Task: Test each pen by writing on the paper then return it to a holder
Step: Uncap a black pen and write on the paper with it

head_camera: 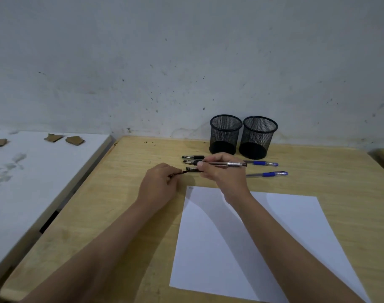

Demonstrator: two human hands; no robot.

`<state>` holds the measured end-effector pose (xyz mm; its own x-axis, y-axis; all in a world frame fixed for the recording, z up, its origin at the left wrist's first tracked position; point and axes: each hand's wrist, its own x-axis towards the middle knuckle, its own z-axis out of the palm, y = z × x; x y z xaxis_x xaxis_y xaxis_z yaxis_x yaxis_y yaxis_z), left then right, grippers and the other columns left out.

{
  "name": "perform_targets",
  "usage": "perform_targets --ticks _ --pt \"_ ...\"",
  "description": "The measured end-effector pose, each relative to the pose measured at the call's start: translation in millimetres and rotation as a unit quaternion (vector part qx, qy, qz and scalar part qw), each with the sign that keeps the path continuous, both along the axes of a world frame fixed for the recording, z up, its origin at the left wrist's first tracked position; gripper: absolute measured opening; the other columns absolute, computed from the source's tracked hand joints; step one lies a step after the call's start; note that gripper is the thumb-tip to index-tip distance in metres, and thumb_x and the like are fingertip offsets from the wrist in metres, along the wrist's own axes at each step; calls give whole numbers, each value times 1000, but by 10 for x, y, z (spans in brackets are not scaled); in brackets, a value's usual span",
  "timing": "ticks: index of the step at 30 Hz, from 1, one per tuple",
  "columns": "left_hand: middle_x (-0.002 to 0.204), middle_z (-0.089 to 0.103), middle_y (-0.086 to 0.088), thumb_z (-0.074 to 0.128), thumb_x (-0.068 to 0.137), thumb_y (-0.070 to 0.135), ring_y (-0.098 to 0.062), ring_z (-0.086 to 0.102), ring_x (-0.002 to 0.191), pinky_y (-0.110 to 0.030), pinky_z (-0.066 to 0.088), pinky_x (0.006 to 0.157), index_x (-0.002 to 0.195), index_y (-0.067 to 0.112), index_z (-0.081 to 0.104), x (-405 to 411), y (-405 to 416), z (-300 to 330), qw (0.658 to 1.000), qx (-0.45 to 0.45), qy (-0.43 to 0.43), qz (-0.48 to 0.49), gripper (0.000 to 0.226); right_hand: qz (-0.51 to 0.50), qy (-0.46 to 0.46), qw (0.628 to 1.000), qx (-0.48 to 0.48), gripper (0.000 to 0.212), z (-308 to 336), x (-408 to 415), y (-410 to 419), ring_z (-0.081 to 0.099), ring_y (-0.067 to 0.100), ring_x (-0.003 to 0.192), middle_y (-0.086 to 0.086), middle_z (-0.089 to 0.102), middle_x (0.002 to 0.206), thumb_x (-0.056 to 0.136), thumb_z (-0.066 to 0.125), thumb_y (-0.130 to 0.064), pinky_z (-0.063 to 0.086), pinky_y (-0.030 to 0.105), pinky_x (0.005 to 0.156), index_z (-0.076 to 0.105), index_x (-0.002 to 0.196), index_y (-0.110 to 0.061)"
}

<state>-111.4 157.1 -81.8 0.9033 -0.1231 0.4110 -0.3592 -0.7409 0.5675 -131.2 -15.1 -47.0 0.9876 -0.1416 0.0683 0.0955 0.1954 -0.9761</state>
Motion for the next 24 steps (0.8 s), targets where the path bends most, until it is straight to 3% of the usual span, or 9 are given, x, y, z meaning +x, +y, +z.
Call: perform_targets --ticks 3,7,11,16,20,24 --pt "87 70 -3 67 80 8 -14 65 80 -26 53 76 93 12 73 -60 -30 119 995 -103 -7 -1 14 13 4 1000 20 13 77 -47 -77 70 18 64 9 68 65 79 67 7 58 22 60 66 72 -4" --pt "85 70 -3 68 80 5 -9 64 79 -12 49 73 91 11 73 -129 -116 241 987 -153 -26 -26 13 11 -12 1000 -12 9 115 -95 -119 70 18 61 13 68 67 79 67 8 58 23 60 67 73 0" --pt "85 68 -3 67 79 2 -10 62 82 -16 50 75 92 9 71 -231 -195 308 985 -133 -68 -82 15 25 -27 999 -37 5 125 -174 -142 69 19 60 10 69 62 77 69 6 59 25 61 69 75 2" --pt "84 68 2 65 79 2 -7 62 80 -20 49 76 90 12 71 -313 -225 366 981 -146 -81 -95 16 58 -38 998 4 5 176 -292 -233 69 17 62 7 70 63 77 70 5 60 26 66 68 82 5" --pt "79 65 11 63 77 -2 -1 60 77 -11 44 73 86 10 70 -399 -280 496 976 -163 -104 -100 16 79 -51 994 51 5 204 -372 -258 68 18 66 7 69 66 78 67 4 59 28 70 67 82 4" --pt "76 64 6 63 76 -7 -2 59 76 -9 42 72 84 6 70 -457 -310 603 972 -157 -132 -112 17 78 -67 992 75 4 244 -425 -267 68 16 65 7 68 65 77 66 6 58 26 70 66 81 4"
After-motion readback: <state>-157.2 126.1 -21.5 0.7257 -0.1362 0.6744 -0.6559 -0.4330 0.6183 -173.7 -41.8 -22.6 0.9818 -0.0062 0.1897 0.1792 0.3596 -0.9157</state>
